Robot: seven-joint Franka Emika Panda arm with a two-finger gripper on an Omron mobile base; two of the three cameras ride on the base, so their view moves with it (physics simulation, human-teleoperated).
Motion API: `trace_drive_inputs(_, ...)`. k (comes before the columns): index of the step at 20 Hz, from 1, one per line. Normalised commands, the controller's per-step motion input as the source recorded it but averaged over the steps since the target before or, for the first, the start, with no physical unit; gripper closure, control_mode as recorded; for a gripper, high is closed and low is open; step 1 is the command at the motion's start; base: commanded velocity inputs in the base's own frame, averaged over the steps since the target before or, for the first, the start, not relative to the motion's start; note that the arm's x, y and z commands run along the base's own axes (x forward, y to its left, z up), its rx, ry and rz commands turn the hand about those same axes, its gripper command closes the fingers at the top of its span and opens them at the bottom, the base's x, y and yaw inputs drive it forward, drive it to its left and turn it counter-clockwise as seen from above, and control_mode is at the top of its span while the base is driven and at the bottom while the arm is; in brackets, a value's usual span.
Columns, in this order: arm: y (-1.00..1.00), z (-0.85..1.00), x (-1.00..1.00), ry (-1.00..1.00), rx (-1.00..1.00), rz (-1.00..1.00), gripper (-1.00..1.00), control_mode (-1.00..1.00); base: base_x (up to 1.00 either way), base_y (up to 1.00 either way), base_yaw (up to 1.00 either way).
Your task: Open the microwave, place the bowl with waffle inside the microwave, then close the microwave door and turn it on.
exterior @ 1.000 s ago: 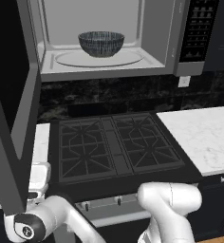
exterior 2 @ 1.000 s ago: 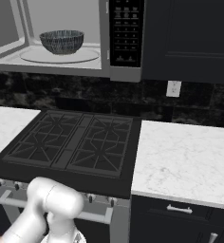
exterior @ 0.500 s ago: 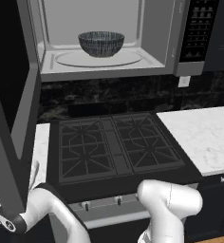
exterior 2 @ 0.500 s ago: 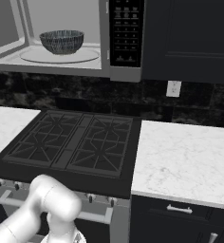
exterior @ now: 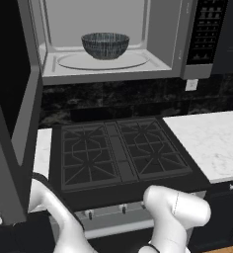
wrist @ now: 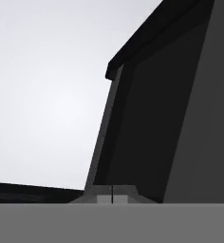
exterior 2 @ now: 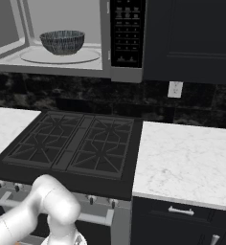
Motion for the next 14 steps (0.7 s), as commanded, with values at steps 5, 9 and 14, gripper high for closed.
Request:
trace_drive_inputs(5, -0.43, 0.56, -0.33, -0.04, 0.11, 0.02, 1.0, -1.0, 0.0, 0.0, 0.0)
trace_drive_inputs(9, -0.92, 0.44, -0.41, -0.02, 0.22, 0.09, 1.0, -1.0, 0.0, 0.0, 0.0)
trace_drive_inputs(14, -1.0, 0.55, -0.43, 0.01, 0.28, 0.13, 1.0, -1.0, 0.0, 0.0, 0.0)
